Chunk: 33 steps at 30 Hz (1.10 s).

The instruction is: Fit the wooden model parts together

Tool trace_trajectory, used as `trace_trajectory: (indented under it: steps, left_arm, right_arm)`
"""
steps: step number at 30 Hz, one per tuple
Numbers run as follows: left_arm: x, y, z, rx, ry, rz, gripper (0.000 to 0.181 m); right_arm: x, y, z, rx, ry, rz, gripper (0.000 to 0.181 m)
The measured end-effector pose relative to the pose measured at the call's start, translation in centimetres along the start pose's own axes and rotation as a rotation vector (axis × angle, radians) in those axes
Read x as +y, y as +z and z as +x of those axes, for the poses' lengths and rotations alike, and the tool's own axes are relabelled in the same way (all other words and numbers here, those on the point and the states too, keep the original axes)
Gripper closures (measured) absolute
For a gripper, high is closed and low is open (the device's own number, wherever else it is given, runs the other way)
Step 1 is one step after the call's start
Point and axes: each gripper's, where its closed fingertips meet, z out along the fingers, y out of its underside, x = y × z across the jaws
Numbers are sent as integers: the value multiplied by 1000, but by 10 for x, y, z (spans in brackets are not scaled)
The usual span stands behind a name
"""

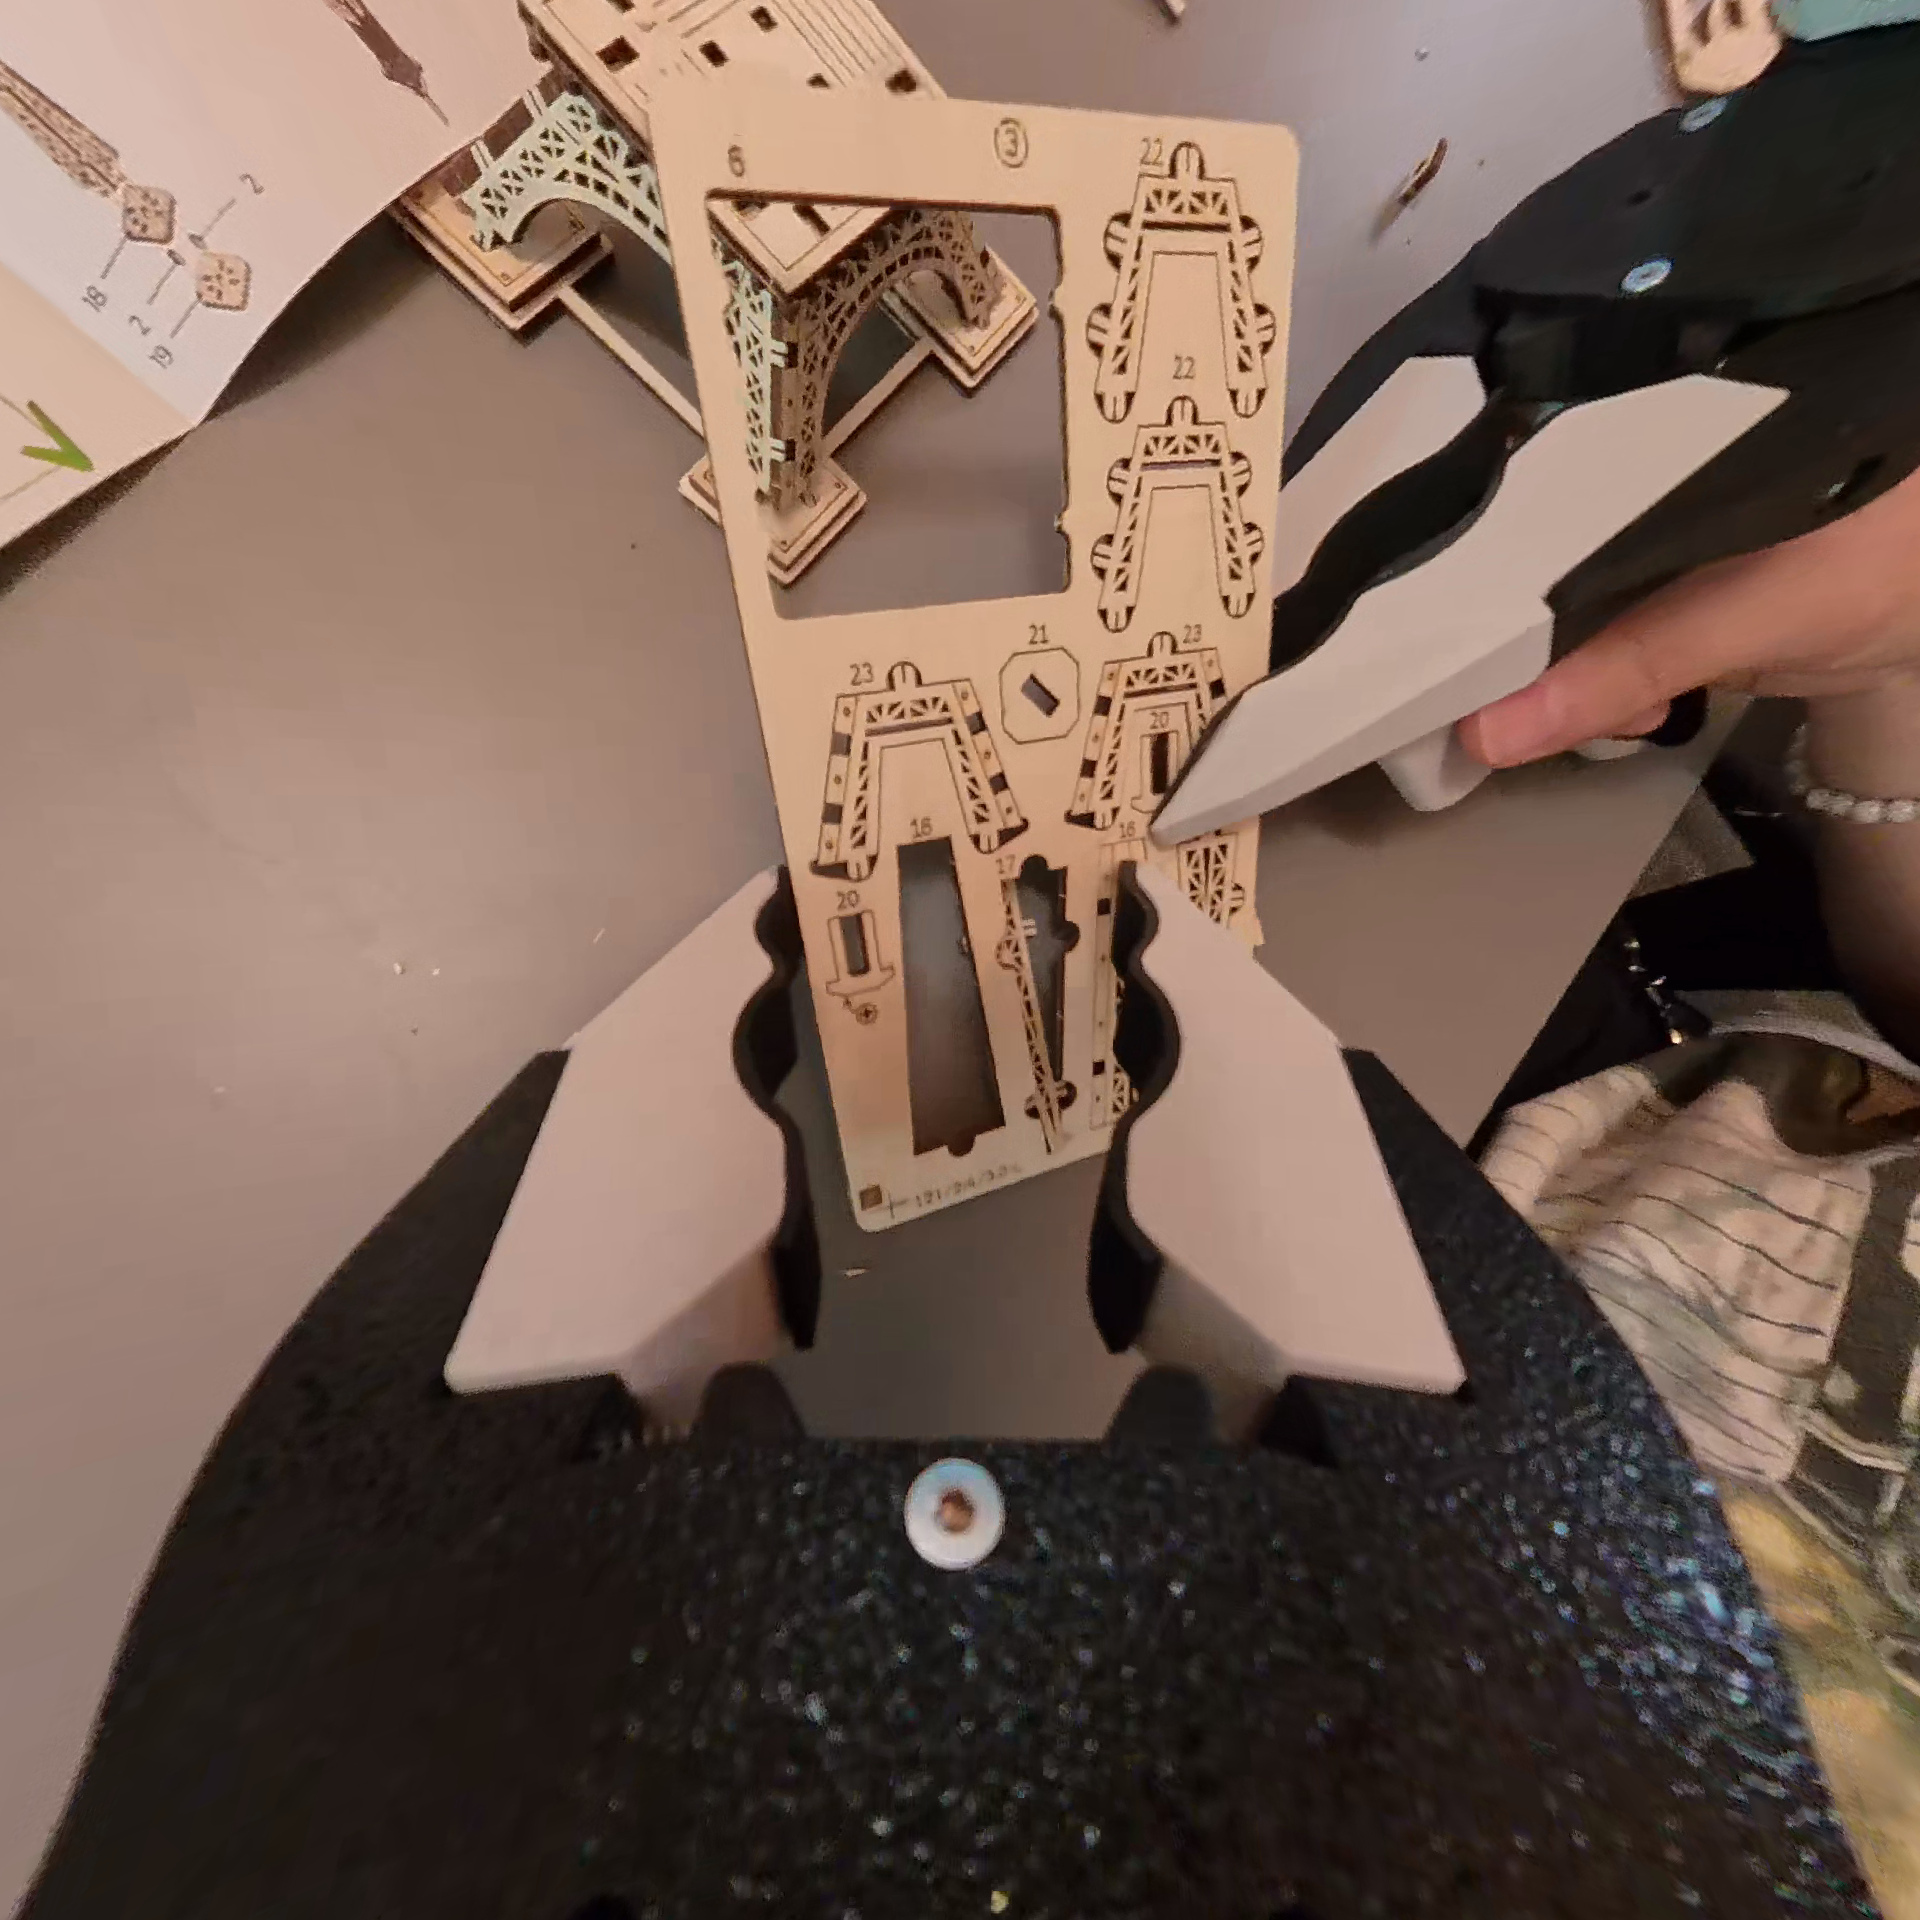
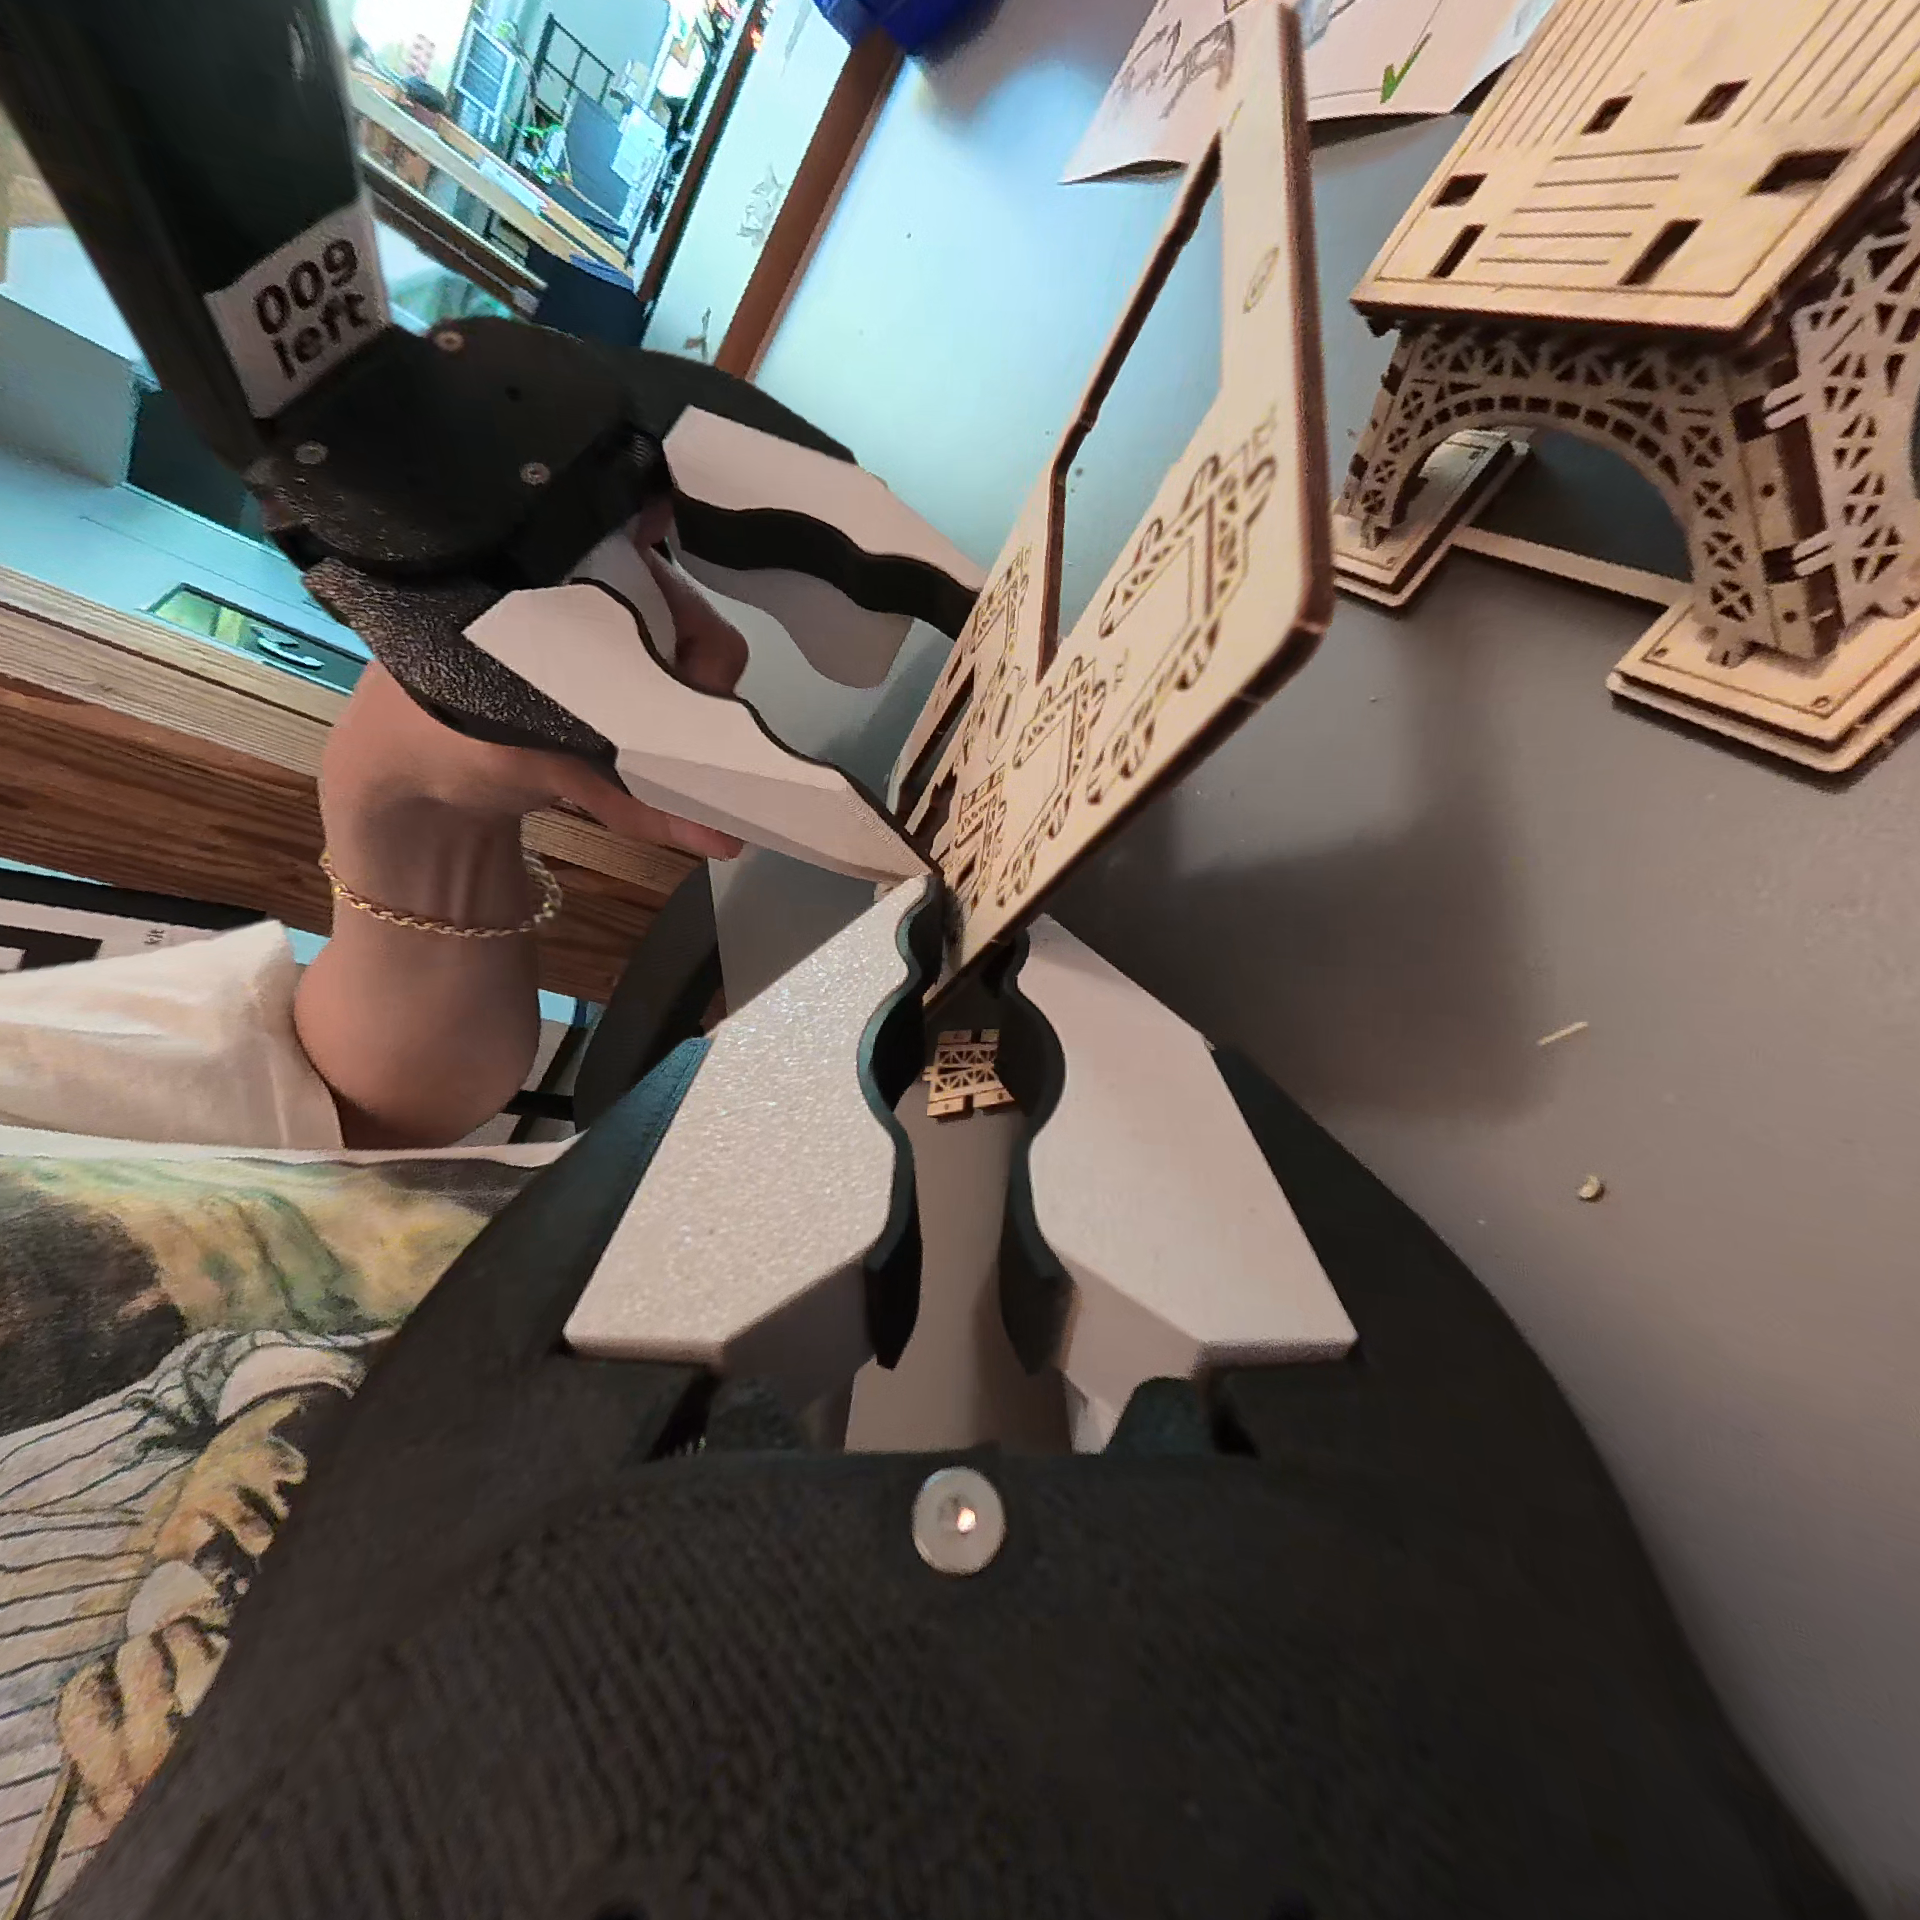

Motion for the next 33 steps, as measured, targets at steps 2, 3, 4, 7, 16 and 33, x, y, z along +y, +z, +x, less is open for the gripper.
trace_trajectory:
  steps: [2, 3, 4, 7, 16, 33]
  left_arm:
    - [0, 1, -1, -20, 14, -23, 121]
    - [0, 1, -1, -27, 15, -31, 121]
    - [0, 1, -1, -26, 12, -32, 121]
    - [1, 4, -7, -111, 77, -35, 123]
    - [-11, -15, 7, 88, -74, 152, 111]
    - [27, -15, -13, -258, 221, -81, 100]
  right_arm:
    - [1, 1, 2, 16, -1, -6, 177]
    - [1, 1, 2, 21, -2, -6, 177]
    - [1, 1, 3, 21, -1, -6, 177]
    - [2, 2, 0, 15, -10, -14, 177]
    - [-2, 1, -4, -24, -3, 15, 177]
    - [-3, 0, -9, -64, -8, 26, 179]
